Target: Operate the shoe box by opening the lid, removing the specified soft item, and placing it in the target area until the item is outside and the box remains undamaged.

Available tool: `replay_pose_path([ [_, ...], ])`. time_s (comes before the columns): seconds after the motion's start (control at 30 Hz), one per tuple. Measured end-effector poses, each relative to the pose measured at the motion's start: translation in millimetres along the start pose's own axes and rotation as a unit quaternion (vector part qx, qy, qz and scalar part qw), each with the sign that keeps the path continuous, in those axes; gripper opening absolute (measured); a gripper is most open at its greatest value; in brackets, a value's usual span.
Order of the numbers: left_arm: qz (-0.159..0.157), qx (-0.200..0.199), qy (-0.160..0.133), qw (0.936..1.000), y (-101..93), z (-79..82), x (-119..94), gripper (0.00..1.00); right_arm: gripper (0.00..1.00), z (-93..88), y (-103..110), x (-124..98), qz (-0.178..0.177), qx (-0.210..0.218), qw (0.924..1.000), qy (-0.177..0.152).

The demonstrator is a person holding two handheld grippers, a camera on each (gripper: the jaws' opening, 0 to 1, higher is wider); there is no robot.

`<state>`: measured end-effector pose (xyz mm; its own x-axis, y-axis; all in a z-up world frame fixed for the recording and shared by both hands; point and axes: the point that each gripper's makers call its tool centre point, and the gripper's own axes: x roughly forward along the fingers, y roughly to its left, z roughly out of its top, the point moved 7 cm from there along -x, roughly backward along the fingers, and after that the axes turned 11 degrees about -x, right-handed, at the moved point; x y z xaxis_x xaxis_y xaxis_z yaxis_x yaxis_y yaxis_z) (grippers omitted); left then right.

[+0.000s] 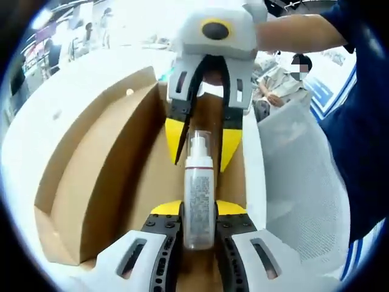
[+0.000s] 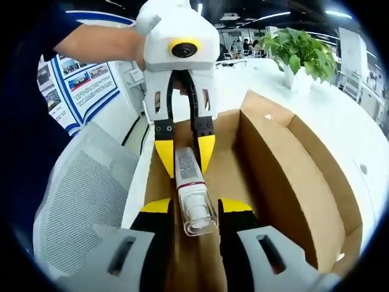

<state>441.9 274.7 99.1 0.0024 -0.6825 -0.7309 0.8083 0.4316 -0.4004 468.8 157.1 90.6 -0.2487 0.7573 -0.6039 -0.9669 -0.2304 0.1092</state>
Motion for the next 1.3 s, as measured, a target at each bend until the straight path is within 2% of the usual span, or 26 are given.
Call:
replay_pose_path([
  [0.1,-0.018,-0.005,-0.021,0.9996,-7.1,6.9,-6,0.15,0.24,8.1,3,-4,0.016,0.018,0.9993,-0.029],
  [0.2,-0.031,-0.015,-0.029,0.999,-13.1,8.1,-10,0.15,0.23,10.5,5,-7,0.022,0.039,0.9982,-0.04],
  [0.27,-0.045,-0.027,-0.037,0.9979,-16.8,8.0,-11,0.15,0.24,14.7,10,-8,0.037,0.062,0.9955,-0.062],
  [0.4,-0.067,-0.049,-0.05,0.9953,-24.5,8.5,-15,0.15,0.24,25.2,10,-15,0.041,0.089,0.9905,-0.097],
  [0.47,-0.062,-0.043,-0.055,0.9956,-25.1,9.1,-17,0.15,0.23,24.9,11,-15,0.04,0.081,0.9918,-0.09],
  [0.7,-0.073,-0.054,-0.059,0.9941,-30.4,11.4,-16,0.17,0.2,29.2,17,-21,0.047,0.081,0.9913,-0.093],
  [0.8,-0.079,-0.076,-0.065,0.9919,-31.5,12.0,-16,0.18,0.2,31.5,19,-22,0.047,0.086,0.9909,-0.092],
  [1.0,-0.081,-0.088,-0.079,0.9897,-34.3,12.1,-18,0.19,0.19,36.2,22,-26,0.046,0.085,0.9917,-0.085],
  [1.07,-0.08,-0.098,-0.082,0.9886,-34.3,10.7,-19,0.23,0.19,37.9,22,-28,0.043,0.083,0.9921,-0.084],
  [1.17,-0.07,-0.101,-0.083,0.9889,-33.6,5.9,-20,0.34,0.19,40.6,22,-32,0.04,0.078,0.9928,-0.081],
  [1.3,-0.061,-0.101,-0.081,0.9897,-34.6,1.2,-24,0.34,0.19,38.2,21,-34,0.034,0.067,0.9954,-0.06],
])
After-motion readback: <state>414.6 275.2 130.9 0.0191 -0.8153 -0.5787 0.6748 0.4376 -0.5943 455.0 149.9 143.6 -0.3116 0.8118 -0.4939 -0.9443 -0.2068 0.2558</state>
